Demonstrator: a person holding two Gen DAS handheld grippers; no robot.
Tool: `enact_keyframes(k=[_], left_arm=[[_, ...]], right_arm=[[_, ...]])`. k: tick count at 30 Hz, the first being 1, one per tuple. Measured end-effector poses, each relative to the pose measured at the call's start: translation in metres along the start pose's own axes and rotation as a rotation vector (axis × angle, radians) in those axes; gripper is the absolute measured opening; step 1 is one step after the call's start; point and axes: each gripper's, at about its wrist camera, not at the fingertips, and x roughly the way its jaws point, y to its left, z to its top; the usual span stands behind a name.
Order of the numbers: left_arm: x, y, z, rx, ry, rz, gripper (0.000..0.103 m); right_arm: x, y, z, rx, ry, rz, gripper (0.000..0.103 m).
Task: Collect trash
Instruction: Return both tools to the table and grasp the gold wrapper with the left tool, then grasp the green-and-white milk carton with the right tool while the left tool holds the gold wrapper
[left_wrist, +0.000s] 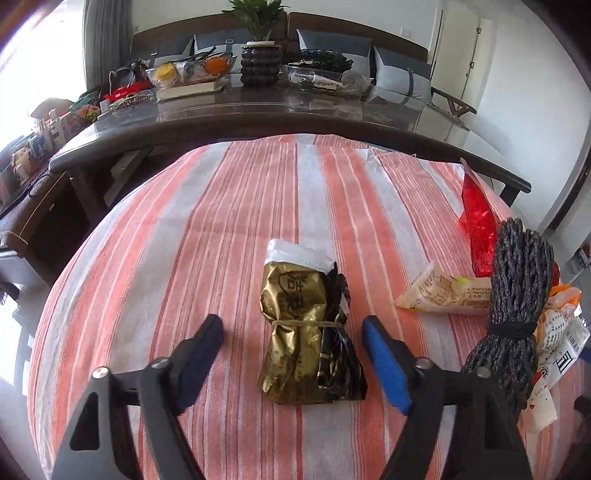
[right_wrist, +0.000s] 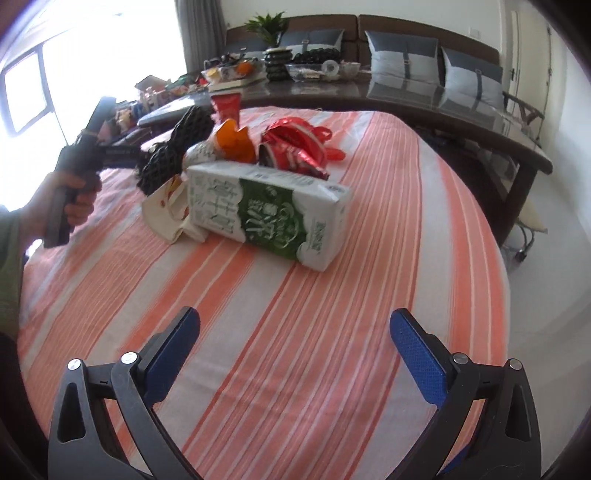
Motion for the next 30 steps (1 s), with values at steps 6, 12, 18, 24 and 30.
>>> enact_keyframes(k=[6,12,18,24,30], left_arm=[[-0.014,-0.001,-0.01,0.018,0.007,-0.015,0.038],[-0.057,0.004,-0.054,-0.047,0.039,-0.038,0.038],[-0.096,-0.021,-0.106,-0.096,0.065,-0.126,0.038],[-0.117,-0.083,-0.139,-0.031,0.045,-0.183,0.043],[-0.118,-0.105,-0.145,0.004,0.04,-0.146,0.052]], right_arm=[[0.026,-0.02,0.038,0.064,0.008,0.158,0.096],[-0.014,0.039,0.017,-0.157,0.068,0.671,0.074],[-0.011,0.045,0.004,-0.121,0.036,0.369,0.098],[0.0,0.061,0.019,-0.059,-0.008,0.256,0.098],[0.012,0.07,0.045,0.017,-0.018,0.2,0.084]])
